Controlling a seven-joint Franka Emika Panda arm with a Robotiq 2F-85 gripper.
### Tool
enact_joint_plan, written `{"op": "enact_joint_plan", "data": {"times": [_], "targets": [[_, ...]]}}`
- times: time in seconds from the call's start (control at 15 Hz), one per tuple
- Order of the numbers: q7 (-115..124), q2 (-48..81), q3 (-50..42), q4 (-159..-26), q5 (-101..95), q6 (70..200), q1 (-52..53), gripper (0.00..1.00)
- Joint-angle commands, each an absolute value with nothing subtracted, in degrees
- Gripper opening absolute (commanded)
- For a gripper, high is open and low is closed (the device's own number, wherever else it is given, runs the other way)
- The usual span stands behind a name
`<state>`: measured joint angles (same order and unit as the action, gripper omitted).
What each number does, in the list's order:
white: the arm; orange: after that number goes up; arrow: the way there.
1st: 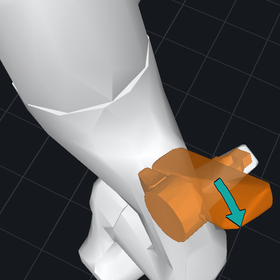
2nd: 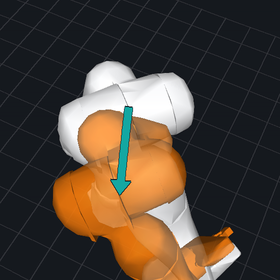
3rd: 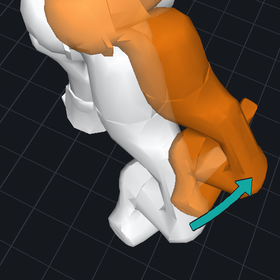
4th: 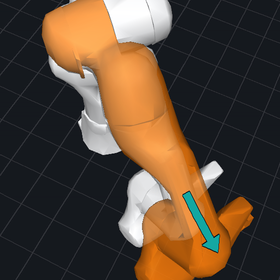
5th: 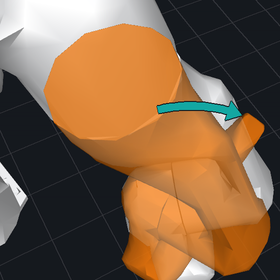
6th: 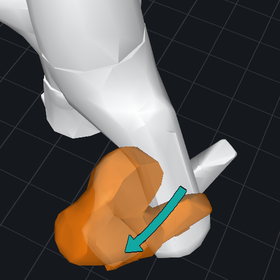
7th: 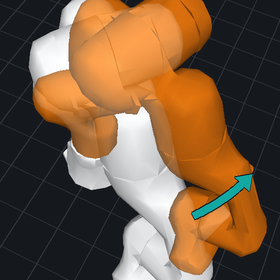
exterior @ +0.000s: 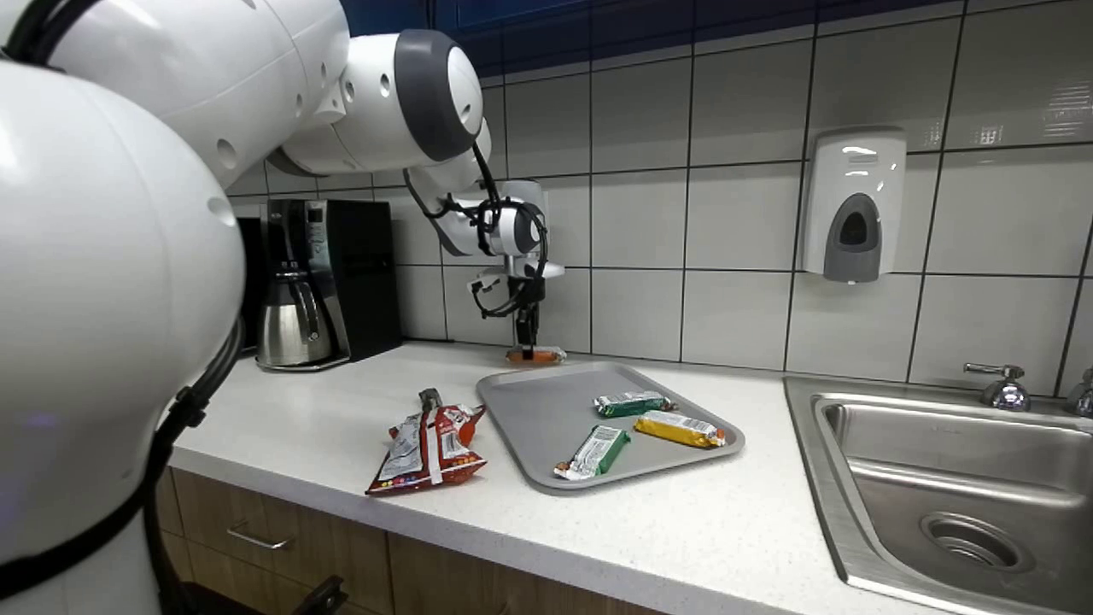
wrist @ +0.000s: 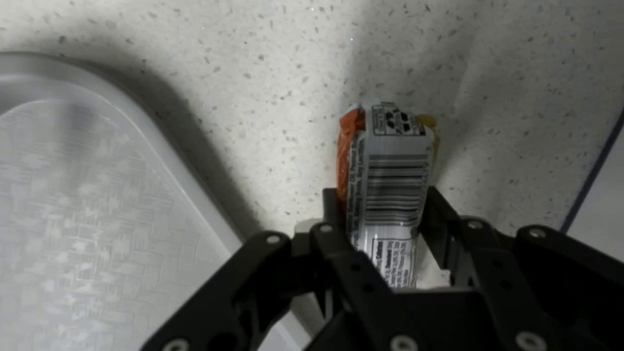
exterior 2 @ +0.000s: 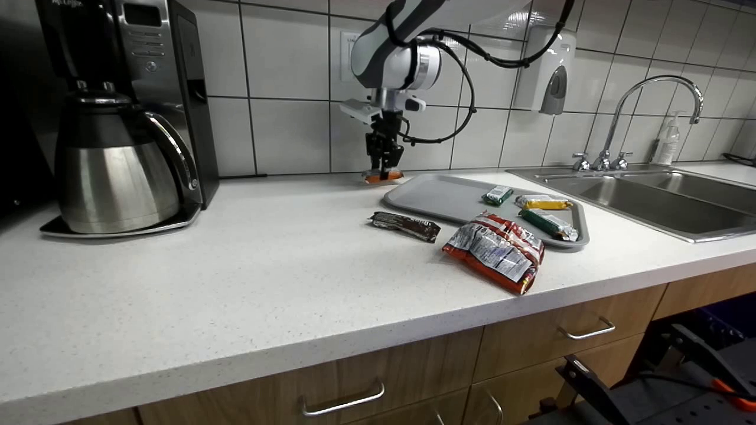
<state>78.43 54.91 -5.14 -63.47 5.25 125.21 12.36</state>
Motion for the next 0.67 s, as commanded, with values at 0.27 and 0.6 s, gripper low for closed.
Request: {"op": "enact_joint_plan", "data": {"times": [0.27, 0.6], "targets": [[77.4, 51.0, -4.2, -66.2, 4.8, 126.3, 10.7, 0.18], [76.2, 48.7, -4.1, -69.5, 4.9, 128.2, 10.1, 0.18]]}}
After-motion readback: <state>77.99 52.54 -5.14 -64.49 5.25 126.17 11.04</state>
